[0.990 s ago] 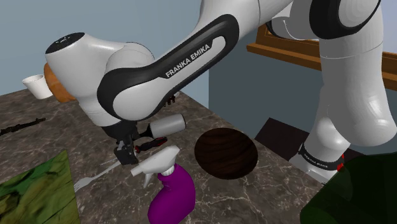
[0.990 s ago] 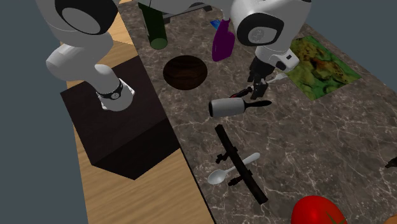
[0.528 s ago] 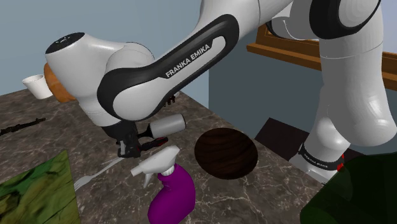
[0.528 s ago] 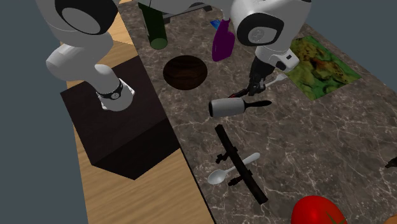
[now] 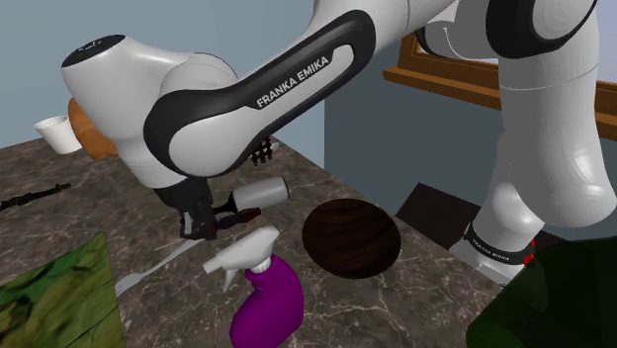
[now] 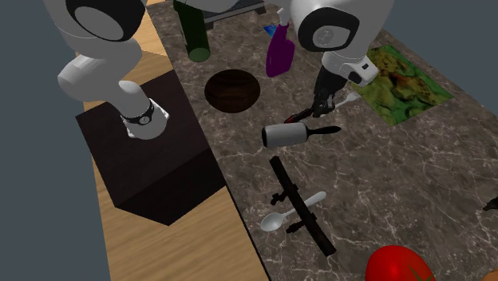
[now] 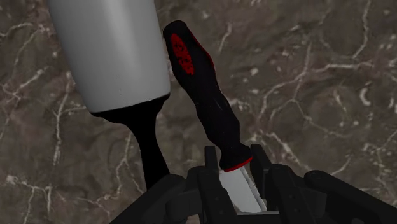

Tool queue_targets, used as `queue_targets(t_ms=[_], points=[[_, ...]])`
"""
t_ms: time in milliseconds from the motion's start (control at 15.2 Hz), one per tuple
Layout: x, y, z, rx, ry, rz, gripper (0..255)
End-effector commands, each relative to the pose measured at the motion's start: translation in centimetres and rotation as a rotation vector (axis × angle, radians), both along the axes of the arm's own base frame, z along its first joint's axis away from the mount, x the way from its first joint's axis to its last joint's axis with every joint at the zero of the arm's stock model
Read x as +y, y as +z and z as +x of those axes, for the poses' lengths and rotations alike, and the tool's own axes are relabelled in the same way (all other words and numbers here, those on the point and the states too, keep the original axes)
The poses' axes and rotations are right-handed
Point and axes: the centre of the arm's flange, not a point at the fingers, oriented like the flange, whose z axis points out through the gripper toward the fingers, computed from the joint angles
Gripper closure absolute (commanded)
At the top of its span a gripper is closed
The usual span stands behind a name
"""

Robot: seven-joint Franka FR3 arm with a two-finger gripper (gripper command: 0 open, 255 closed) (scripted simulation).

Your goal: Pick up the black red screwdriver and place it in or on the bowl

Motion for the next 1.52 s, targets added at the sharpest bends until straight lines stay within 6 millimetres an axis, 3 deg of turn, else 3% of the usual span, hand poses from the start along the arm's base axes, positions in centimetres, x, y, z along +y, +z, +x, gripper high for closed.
queue_targets(t_ms=[0,1188,1452], points=[[0.1,1.1,0.0,0.000,0.000,0.000,255],[0.1,10.5,0.0,0.000,0.000,0.000,255],[-3.0,10.6,-4.2,0.000,0.000,0.000,255]])
